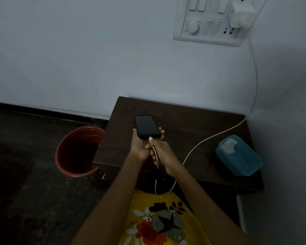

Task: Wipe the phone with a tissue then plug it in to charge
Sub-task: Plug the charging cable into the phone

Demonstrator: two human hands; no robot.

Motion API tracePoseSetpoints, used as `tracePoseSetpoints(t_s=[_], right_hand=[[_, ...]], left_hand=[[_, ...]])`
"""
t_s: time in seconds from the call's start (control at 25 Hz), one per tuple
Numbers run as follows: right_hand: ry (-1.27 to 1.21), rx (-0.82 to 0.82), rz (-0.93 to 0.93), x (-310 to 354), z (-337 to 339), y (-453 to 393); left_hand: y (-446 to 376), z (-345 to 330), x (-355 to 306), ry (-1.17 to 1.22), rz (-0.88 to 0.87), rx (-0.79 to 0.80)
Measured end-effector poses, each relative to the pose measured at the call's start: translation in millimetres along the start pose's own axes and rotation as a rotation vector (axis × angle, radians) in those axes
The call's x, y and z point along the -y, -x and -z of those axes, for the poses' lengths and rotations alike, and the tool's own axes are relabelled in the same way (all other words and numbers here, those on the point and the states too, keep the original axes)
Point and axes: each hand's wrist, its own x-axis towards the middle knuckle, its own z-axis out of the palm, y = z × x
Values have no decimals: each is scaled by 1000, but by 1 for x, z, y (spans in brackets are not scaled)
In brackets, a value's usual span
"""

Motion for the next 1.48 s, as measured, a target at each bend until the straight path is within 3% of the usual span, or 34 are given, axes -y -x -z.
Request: tracePoseSetpoints(t_s=[0.48,0.88,1.08,1.24,1.48], right_hand=[[-106,-81,-140,7,-4,-6],[-133,-140,-137,9,-10,-15],[-103,-95,-173,7,-2,-17],[-296,-168,-144,-4,10,-22],[-604,-211,-90,-4,13,-31]], left_hand=[[3,7,7,-225,72,-49],[-1,4,5,-169,-10,-82],[3,5,2,-226,47,-85],[2,9,2,-118,-10,-72],[13,11,0,-251,-77,-226]])
